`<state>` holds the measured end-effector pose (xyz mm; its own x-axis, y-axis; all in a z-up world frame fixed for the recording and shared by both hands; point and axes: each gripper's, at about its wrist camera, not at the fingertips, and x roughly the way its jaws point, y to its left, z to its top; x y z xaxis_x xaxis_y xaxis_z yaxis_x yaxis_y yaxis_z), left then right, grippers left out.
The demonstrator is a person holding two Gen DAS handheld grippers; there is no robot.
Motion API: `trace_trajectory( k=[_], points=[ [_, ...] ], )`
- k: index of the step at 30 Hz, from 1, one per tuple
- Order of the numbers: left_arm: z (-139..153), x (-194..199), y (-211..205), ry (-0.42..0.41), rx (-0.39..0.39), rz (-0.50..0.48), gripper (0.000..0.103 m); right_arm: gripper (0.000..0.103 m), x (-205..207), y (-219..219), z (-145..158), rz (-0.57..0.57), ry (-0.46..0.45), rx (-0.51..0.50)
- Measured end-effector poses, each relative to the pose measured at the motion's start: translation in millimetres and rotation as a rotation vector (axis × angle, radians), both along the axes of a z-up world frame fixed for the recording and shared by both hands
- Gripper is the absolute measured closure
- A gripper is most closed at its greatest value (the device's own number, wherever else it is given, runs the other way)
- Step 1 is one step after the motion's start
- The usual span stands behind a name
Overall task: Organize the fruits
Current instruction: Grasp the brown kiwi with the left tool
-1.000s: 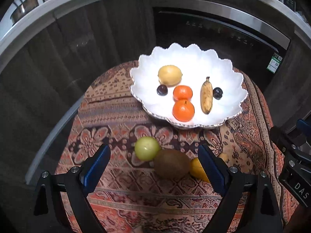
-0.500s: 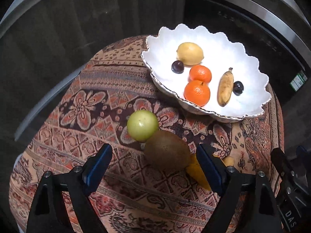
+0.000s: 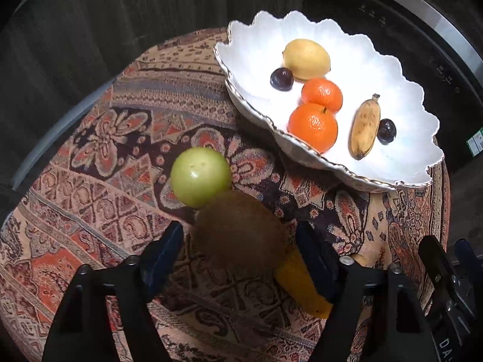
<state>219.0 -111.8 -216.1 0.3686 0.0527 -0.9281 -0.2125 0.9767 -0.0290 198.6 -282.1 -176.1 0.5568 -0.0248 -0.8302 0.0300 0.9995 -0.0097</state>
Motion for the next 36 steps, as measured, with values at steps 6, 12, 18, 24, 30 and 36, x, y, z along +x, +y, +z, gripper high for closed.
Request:
trace_trajectory(
  k=[6, 12, 18, 24, 30, 36],
  points=[
    [-7.3, 3.0, 0.5, -0.001, -0.003, 0.017, 0.039, 0.023, 4.1, -9.6, -5.1, -0.069, -0.007, 0.044],
    [-10.1, 2.5, 2.2, -0.015, 0.009, 0.017, 0.042, 0.023, 4.5, -7.6, -10.8, -0.084, -0.005, 0.067],
    [-8.7, 3.7, 2.0, -0.022, 0.003, 0.016, 0.043, 0.023, 3.3, -13.5, -11.0, -0.120, -0.009, 0.071],
    [-5.0, -4.8, 4.6, -0.016, -0.009, -0.002, 0.043, 0.023, -3.0, -8.4, -4.0, -0.109, -0.020, 0.052],
    [4.0, -20.6, 14.5, -0.027, -0.010, -0.030, 0.044, 0.023, -9.4, -0.2, 5.9, -0.094, -0.030, 0.052],
    [20.9, -36.6, 34.4, -0.063, -0.002, -0.042, 0.043, 0.023, -16.7, 20.5, 15.0, -0.044, -0.036, 0.035]
  ],
)
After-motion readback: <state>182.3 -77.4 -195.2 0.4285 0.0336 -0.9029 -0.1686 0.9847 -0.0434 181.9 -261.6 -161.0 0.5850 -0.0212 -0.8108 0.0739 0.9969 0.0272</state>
